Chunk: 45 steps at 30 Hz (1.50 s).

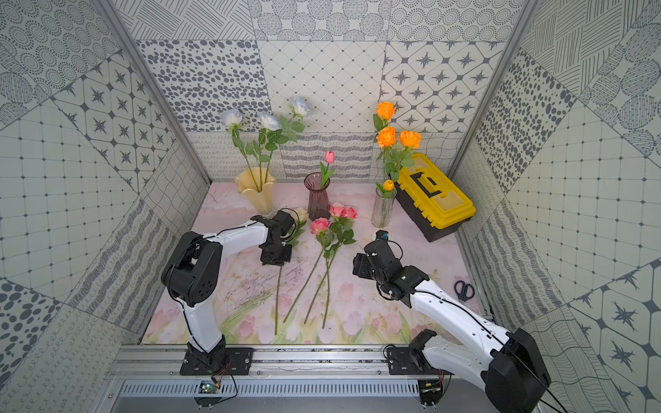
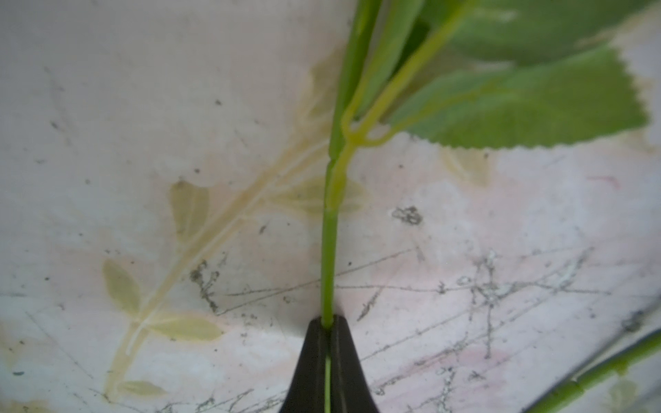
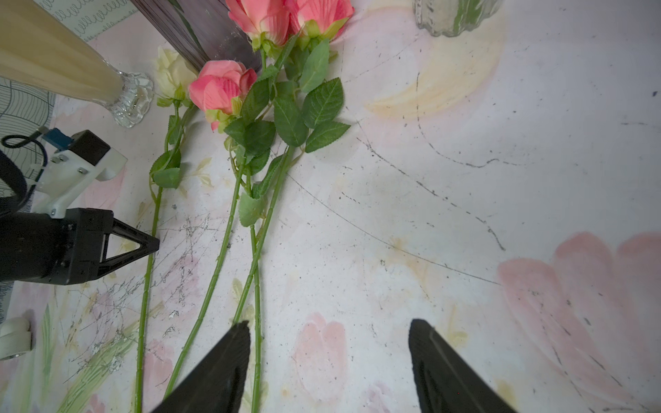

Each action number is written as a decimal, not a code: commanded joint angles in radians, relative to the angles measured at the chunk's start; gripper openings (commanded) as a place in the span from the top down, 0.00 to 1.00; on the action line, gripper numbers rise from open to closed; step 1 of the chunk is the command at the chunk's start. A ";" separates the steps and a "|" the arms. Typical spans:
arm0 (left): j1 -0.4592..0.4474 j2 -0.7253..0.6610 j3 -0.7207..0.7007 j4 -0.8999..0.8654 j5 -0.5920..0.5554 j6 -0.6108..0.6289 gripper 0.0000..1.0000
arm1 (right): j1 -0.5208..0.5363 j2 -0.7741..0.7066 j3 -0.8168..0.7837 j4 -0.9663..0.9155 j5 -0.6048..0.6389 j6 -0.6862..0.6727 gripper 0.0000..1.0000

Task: Arrange the flowers in different vases according to their variety
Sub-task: Pick up the flower at the center of the board, then insert the flower into the vase.

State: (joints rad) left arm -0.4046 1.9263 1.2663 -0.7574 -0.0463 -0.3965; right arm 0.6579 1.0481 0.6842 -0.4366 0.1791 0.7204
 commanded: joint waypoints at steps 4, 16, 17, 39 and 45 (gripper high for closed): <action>-0.004 0.024 -0.036 -0.001 0.028 -0.019 1.00 | 0.004 -0.026 -0.017 0.028 0.019 0.006 0.25; -0.003 -0.233 -0.029 0.013 -0.043 -0.015 1.00 | 0.004 -0.026 -0.014 0.031 0.016 0.004 0.25; -0.003 -0.249 -0.021 0.010 -0.050 -0.012 1.00 | 0.005 -0.025 -0.013 0.032 0.016 0.004 0.25; -0.017 -0.583 0.219 0.193 -0.225 0.254 1.00 | 0.005 0.000 0.024 0.034 0.015 -0.010 0.25; -0.016 -0.571 0.309 0.333 -0.283 0.391 1.00 | 0.004 0.006 0.023 0.034 0.014 -0.008 0.25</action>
State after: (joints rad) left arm -0.4213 1.3537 1.5131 -0.6071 -0.2432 -0.1818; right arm 0.6579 1.0428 0.6785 -0.4358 0.1844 0.7219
